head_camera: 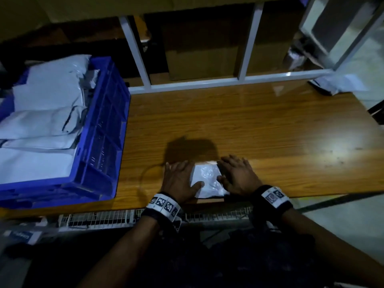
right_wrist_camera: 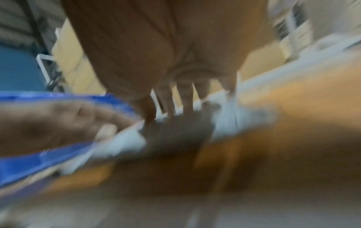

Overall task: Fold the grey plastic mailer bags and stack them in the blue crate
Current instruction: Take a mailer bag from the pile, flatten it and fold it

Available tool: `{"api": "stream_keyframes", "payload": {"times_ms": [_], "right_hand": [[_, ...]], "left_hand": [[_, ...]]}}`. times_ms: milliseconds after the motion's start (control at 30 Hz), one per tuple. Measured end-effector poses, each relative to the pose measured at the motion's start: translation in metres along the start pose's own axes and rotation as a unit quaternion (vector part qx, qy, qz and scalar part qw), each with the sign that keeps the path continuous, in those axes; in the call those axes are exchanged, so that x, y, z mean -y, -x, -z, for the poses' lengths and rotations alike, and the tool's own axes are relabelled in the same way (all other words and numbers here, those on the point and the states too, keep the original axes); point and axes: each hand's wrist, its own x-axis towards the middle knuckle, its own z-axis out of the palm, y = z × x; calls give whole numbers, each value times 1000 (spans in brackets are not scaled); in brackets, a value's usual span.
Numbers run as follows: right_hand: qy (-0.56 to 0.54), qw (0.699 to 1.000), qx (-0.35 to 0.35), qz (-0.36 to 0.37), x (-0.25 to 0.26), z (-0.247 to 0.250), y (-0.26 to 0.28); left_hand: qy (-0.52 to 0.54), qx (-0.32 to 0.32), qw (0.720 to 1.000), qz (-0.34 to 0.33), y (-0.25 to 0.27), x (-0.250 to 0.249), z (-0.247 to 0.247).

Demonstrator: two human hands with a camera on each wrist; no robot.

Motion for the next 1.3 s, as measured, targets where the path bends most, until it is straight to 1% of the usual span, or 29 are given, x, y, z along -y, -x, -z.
{"api": "stream_keyframes", "payload": {"times_ms": [67,100,133,167,200,233,300,333,367,400,433,467,533,567,600,633,700,767,800,833,867,933,1000,1133,1200,1300], "right_hand": [[11,999,30,-9,-1,16,-3],[-4,999,37,-9,0,24,-4],[-24,999,35,-6,3,33,-5],[-33,999,17,1,6,39,-4],[-23,999,-23,12,10,46,-2],[2,997,-78,29,14,52,2],[49,977,-199,59,19,57,9],[57,968,-237,62,22,55,13],[58,964,-253,60,24,50,17],[56,966,-246,59,25,40,21],[49,972,-222,60,25,28,26],[44,979,-187,65,25,16,32],[42,987,-133,76,22,-5,45],[36,988,-125,81,21,-10,51],[29,987,-130,84,20,-14,56],[27,986,-143,81,20,-14,57],[43,986,-154,48,22,-13,49],[47,989,-139,0,24,-15,36],[46,992,-120,-9,25,-18,29],[47,994,-96,-10,25,-23,24],[52,996,-73,-10,24,-29,21],[60,997,-53,-10,21,-40,20],[55,997,-59,-13,19,-45,19],[47,997,-64,-15,19,-48,16],[46,996,-67,-19,19,-48,15],[47,996,-71,-28,22,-48,16]], "left_hand": [[16,13,1000,-6,-2,5,11],[36,19,999,-7,-4,6,16],[67,17,998,-7,-6,7,21],[99,2,995,-9,-7,7,26],[122,-31,992,-21,-7,7,32],[128,-78,988,-48,-5,7,38],[95,-186,970,-127,0,7,45],[71,-235,956,-159,3,7,45],[51,-264,947,-177,7,8,43],[40,-271,944,-185,10,9,36],[36,-265,945,-189,14,11,27],[38,-241,951,-190,18,15,15],[31,-158,970,-182,29,25,-7],[16,-105,980,-166,36,29,-15],[0,-57,987,-148,43,31,-21],[-13,-32,990,-135,48,30,-25],[-22,-40,992,-121,50,20,-29],[-32,-74,991,-103,38,4,-28],[-38,-83,992,-90,30,-3,-27],[-46,-76,993,-77,24,-10,-27],[-58,-52,995,-65,18,-15,-30],[-74,-16,996,-53,13,-18,-38],[-66,-30,996,-49,12,-17,-45],[-62,-74,993,-64,10,-13,-56],[-56,-70,994,-56,8,-14,-56],[-58,-39,997,-25,9,-18,-52]]}}
